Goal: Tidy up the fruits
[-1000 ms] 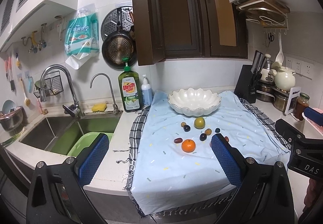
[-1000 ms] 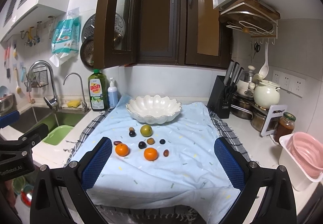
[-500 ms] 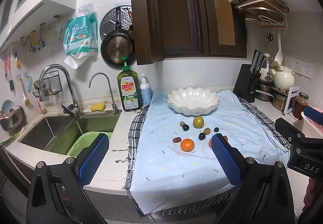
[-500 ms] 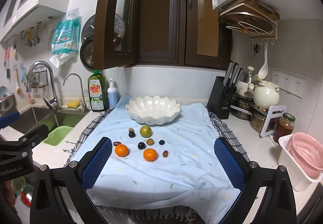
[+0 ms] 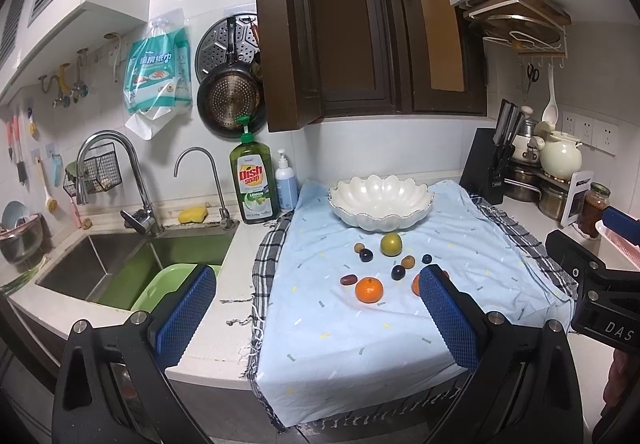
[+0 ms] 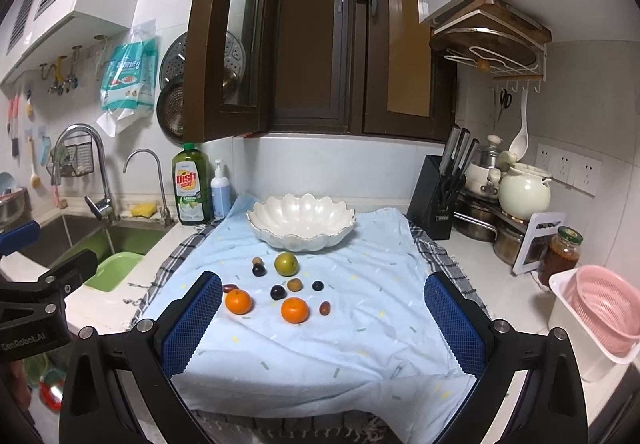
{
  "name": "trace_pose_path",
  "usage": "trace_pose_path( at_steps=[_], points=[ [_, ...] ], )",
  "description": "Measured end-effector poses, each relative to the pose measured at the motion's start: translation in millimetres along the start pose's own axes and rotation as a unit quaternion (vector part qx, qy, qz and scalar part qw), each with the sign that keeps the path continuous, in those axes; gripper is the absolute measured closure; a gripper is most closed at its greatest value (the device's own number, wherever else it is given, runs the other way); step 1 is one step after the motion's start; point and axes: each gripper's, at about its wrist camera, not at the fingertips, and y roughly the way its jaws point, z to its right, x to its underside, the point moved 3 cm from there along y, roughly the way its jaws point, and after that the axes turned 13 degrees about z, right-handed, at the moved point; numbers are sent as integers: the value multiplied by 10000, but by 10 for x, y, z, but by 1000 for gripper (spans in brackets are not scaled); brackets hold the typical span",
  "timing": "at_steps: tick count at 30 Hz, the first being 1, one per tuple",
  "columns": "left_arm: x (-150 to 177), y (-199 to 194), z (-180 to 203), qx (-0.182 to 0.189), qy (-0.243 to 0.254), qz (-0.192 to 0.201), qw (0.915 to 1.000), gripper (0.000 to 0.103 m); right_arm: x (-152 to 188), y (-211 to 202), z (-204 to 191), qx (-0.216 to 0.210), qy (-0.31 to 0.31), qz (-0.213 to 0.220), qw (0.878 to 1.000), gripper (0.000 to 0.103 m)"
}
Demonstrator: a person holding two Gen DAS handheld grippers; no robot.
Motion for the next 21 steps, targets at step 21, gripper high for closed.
trace_pose_path(
  at_steps=[21],
  points=[
    [233, 274, -71, 133, 80, -282, 9995, 0, 276, 288, -180, -52, 128, -360, 9993, 1]
  ],
)
